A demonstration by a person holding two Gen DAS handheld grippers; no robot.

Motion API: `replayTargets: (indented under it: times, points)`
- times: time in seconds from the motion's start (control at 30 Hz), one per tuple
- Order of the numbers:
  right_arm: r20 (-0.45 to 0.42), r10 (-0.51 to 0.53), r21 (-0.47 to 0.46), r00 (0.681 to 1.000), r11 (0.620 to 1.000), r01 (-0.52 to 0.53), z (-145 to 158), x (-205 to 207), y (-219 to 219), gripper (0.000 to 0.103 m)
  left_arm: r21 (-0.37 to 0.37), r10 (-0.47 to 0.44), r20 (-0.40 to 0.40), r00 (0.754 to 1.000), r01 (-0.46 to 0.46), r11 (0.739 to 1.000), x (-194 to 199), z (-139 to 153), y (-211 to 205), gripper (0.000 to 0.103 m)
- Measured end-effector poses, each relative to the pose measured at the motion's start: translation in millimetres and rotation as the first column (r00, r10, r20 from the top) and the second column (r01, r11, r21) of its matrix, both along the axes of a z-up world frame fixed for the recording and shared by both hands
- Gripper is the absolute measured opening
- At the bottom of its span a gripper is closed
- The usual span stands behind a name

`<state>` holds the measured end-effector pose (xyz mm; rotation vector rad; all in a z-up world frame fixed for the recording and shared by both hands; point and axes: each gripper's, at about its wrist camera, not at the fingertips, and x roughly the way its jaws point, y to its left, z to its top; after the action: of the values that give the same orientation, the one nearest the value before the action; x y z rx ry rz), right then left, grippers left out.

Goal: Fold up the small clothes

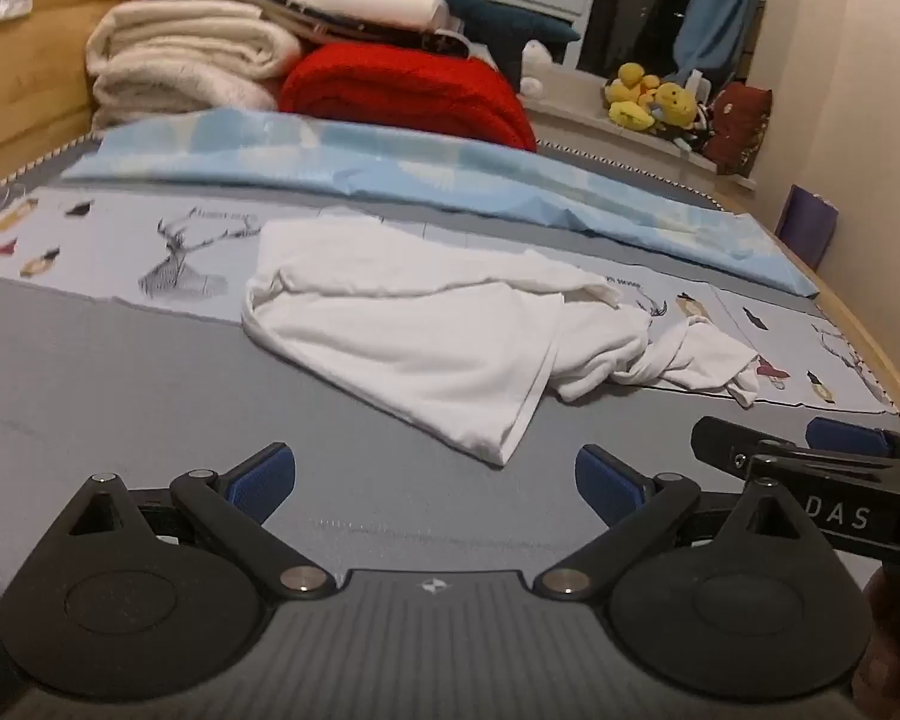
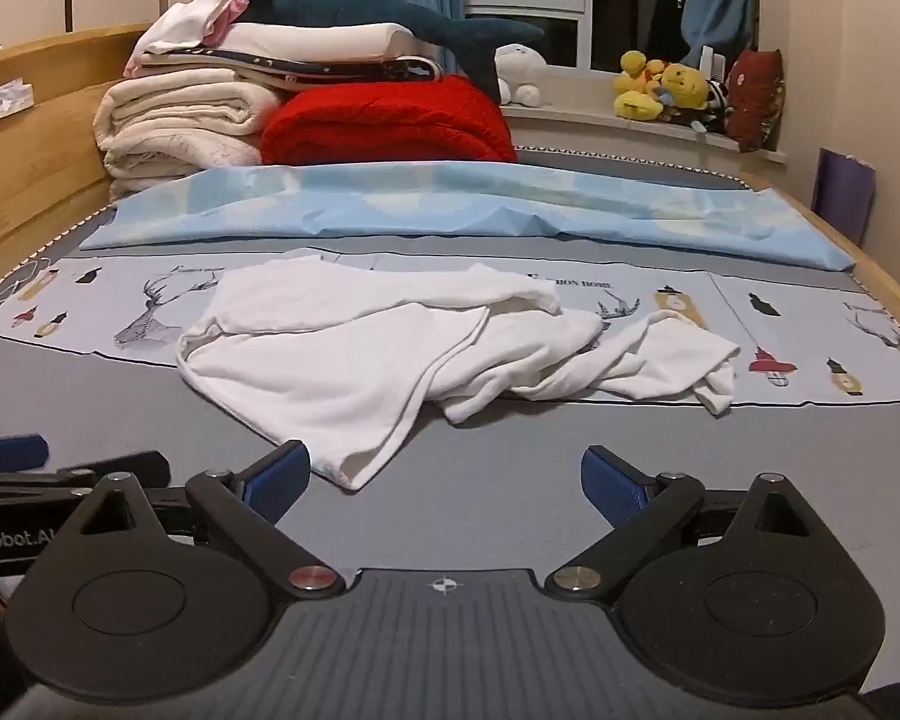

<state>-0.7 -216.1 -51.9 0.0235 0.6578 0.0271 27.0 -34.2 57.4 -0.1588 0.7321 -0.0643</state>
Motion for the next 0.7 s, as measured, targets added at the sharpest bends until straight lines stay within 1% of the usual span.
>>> replayTargets:
  times: [0.03, 0.1, 0.23, 0.3, 0.33, 0.47, 0.7]
  points:
    - [0.000, 0.002, 0.007, 1.000, 1.000, -0.002, -0.2, -0.2, 0.1, 0.093, 0.008, 0.006, 0.002, 1.000, -0.006, 1.000, -0.4, -19.0, -0.5, 0.101]
    - [-0.004, 0.008, 0.017, 1.000, 1.000, -0.008, 0.0, -0.4, 1.3, 0.090, 0.016, 0.020, 0.007, 1.000, -0.020, 1.000, 1.3, -38.0, -0.4, 0.101]
    - [-0.015, 0.003, 0.014, 1.000, 1.000, -0.003, -2.7, 1.0, 1.8, 0.090, 0.035, 0.030, 0.024, 0.999, -0.030, 0.999, 1.4, -50.2, -5.8, 0.101]
    - [-0.015, 0.001, 0.016, 1.000, 1.000, -0.001, -2.7, 1.0, 0.6, 0.090, 0.048, 0.031, 0.025, 0.999, -0.033, 0.998, 2.6, -51.4, -6.0, 0.101]
    - [-0.013, 0.000, 0.018, 1.000, 1.000, 0.000, -2.3, 0.8, -0.1, 0.090, 0.052, 0.032, 0.027, 0.999, -0.033, 0.998, 1.8, -57.8, -7.3, 0.101]
    - [-0.011, -0.001, 0.019, 1.000, 1.000, 0.001, -2.4, -0.5, -1.8, 0.090, 0.059, 0.030, 0.030, 0.999, -0.032, 0.998, 1.2, -69.6, -7.4, 0.101]
    - [-0.006, 0.005, 0.003, 1.000, 1.000, -0.005, 0.6, -1.0, 2.2, 0.089, 0.069, 0.034, 0.029, 0.999, -0.036, 0.997, 2.2, -81.2, -8.2, 0.101]
